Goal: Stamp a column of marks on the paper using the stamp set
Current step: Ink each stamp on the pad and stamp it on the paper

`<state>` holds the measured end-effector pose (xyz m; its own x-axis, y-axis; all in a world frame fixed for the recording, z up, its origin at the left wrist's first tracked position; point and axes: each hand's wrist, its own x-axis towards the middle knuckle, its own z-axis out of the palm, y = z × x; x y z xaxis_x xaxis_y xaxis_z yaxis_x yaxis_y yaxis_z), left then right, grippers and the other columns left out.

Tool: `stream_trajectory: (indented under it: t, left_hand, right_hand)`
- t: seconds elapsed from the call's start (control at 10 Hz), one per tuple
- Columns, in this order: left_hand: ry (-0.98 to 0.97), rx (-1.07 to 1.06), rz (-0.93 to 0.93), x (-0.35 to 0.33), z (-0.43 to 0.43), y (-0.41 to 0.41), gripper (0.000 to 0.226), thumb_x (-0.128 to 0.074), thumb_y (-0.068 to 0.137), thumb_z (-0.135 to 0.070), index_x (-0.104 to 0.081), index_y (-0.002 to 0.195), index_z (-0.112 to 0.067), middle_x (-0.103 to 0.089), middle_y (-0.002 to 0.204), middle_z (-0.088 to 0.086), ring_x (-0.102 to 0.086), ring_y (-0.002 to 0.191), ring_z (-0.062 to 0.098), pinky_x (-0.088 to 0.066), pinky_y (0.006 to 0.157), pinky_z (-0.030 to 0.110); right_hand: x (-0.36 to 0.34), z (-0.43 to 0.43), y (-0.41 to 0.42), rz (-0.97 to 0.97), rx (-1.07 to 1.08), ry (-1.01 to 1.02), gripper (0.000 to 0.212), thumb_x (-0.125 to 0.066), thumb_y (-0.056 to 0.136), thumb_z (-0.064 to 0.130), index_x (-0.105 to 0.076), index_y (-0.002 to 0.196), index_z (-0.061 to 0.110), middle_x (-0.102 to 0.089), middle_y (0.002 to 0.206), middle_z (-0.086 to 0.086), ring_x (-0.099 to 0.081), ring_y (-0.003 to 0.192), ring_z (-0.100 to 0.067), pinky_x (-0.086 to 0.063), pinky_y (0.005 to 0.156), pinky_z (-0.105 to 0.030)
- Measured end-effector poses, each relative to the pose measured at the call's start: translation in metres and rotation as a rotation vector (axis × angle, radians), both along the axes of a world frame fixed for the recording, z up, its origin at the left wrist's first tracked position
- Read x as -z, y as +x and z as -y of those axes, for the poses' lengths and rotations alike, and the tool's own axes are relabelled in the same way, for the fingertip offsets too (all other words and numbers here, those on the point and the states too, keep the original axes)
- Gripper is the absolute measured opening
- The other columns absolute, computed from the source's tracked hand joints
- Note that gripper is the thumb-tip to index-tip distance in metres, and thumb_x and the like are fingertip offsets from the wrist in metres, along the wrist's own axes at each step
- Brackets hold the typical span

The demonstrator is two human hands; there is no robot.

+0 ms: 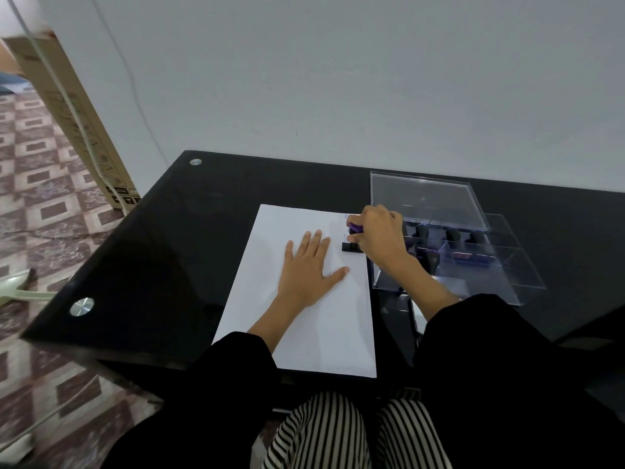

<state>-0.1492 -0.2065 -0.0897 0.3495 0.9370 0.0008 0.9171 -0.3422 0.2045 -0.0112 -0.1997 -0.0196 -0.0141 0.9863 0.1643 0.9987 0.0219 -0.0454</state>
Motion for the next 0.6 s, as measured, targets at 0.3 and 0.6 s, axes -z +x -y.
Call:
stream_trajectory:
  t: [0.3,0.6]
  left_hand:
    - [-0.004,0.005,-0.002,-0.0009,0.0007,0.0001,0.076,-0.024,0.091,-0.064,-0.004,0.15,-0.021,0.004,0.159,0.0,0.006,0.146,0.019,0.006,0.116,0.043]
    - [-0.008,-0.002,-0.007,0.0001,0.0009,-0.0006,0.077,-0.025,0.09,-0.064,-0.004,0.15,-0.021,0.003,0.159,0.0,0.006,0.146,0.02,0.006,0.116,0.043]
  right_hand:
    - [-0.0064,-0.0097,0.0022,-0.035,-0.004,-0.037,0.024,-0.059,0.091,0.024,-0.063,0.114,0.017,-0.061,0.108,-0.007,-0.049,0.11,-0.023,-0.034,0.097,-0.038]
    - [-0.0039,-0.0058,0.0004,-0.021,-0.005,-0.002,0.023,-0.056,0.092,0.025,-0.063,0.112,0.016,-0.06,0.108,-0.007,-0.05,0.108,-0.022,-0.034,0.097,-0.037]
